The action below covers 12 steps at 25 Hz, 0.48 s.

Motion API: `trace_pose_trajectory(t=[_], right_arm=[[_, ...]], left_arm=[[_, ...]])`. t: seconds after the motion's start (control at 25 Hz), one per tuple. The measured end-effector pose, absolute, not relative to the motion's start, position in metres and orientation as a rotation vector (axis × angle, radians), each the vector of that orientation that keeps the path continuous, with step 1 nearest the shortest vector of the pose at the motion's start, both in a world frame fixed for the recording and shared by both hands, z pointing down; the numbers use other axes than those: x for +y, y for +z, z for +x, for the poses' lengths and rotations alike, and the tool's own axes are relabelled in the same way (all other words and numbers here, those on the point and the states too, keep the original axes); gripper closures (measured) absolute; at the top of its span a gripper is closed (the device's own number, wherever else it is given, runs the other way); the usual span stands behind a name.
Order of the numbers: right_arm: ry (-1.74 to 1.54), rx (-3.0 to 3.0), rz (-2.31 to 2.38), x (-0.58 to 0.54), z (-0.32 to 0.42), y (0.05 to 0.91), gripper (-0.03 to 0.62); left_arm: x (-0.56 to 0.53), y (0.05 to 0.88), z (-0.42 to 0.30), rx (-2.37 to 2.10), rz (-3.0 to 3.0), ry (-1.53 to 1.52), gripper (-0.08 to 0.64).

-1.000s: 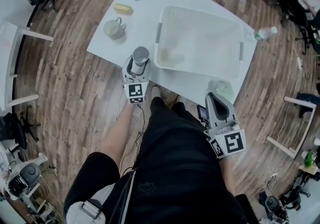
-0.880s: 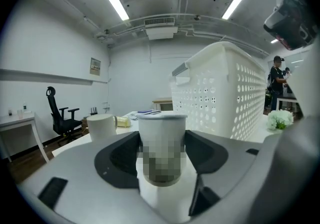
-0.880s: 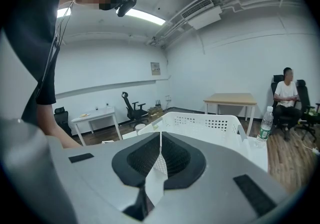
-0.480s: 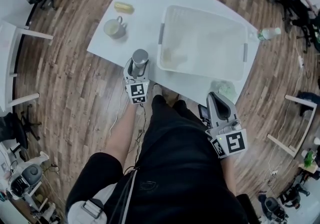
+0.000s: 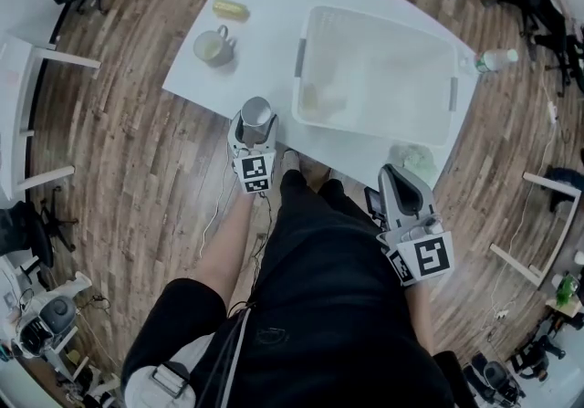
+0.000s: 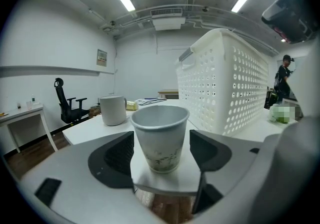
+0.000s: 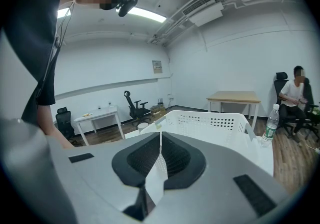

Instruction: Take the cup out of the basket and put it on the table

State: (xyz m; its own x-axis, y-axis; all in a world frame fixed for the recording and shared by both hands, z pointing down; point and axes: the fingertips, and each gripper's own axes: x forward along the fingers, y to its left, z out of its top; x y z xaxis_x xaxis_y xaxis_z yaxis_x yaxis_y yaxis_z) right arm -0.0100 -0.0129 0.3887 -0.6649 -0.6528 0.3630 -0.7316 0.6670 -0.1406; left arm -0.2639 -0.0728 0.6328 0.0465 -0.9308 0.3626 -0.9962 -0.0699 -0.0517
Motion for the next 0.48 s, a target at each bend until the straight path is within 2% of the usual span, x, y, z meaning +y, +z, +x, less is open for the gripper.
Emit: trace_pose_trajectory(t=[0.48], right_arm=[[0.398,-2.640,1.099,-0.008,-0.010,0.386,0.566]], left_arm=[[-0.035,0.613,-0.268,-2.012,2.029,0.382,0.221]])
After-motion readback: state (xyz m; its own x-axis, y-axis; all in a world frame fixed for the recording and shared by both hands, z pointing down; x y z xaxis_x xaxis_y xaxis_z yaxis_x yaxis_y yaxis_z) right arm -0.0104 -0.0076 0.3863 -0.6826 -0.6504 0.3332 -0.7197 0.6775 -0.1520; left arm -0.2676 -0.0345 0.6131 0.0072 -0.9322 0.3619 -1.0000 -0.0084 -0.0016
